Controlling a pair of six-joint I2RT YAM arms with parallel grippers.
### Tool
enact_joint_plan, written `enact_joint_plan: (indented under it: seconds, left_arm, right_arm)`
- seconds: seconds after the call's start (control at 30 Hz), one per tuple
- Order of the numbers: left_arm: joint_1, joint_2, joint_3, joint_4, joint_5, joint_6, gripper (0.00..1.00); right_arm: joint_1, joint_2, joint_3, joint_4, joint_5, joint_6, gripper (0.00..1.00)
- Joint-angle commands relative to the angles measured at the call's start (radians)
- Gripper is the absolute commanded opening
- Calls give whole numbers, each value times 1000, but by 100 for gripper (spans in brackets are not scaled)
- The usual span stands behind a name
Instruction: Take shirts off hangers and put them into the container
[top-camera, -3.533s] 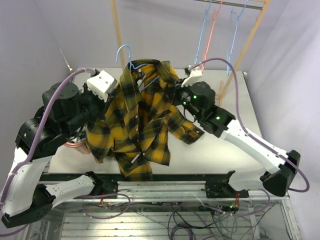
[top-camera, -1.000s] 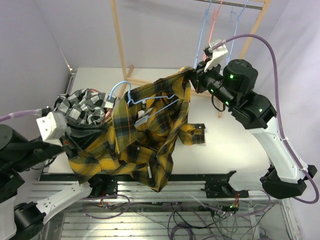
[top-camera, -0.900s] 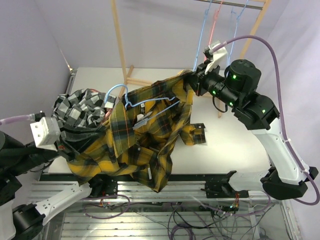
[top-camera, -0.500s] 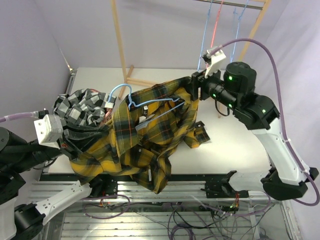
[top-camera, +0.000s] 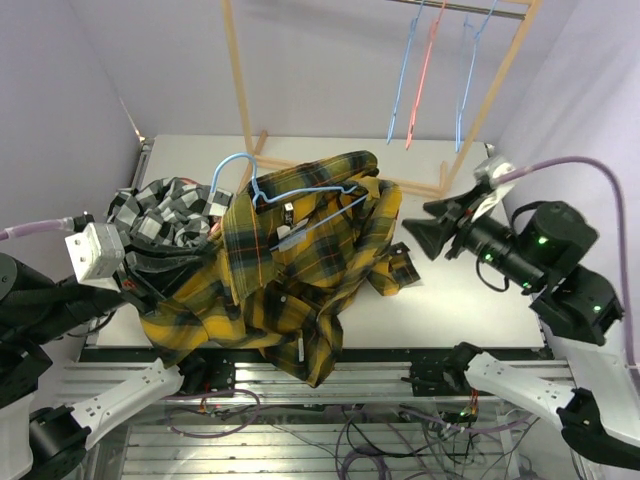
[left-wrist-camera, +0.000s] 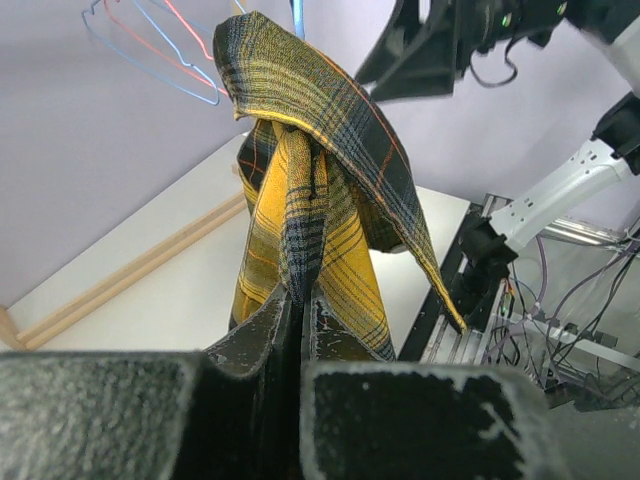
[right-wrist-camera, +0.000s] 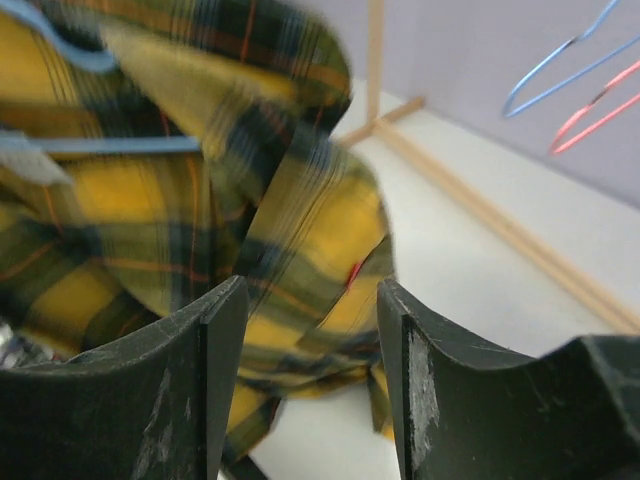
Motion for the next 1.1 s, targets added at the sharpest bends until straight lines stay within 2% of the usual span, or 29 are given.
enact_joint_plan:
  seconds: [0.0,0.07,0.17,0.37,0.53,0.7,0.83,1.07]
  left_arm:
    - [2,-4,-6,131,-14,-20,7]
    - [2,-7,-15,137,-12,-23,7]
    - [1,-9,-21,144,-9,-28,7]
    - [3,-6,-36,155,0,-29,7]
    - [1,-17,-64,173,4,-43,7]
    - [2,-21,-73,186,12,-52,7]
    - [2,-19,-61,181,20,-52,7]
    - [2,-38,-89,197,15,-63,7]
  right_arm:
    - [0,-61,-223,105,-187,58,54]
    - [-1,-100,-344,226,-233,103,53]
    - [-1,-109,-444,335,-207,136,52]
    - [-2,-112,-535,480,-193,142,53]
    - [-1,-98,-551,547,-226,164,60]
    - [-1,-80,-585,605,-190,181,66]
    - [-1,-83,-648,685,-139,205,65]
    - [1,-145,-785,881,-66,260,59]
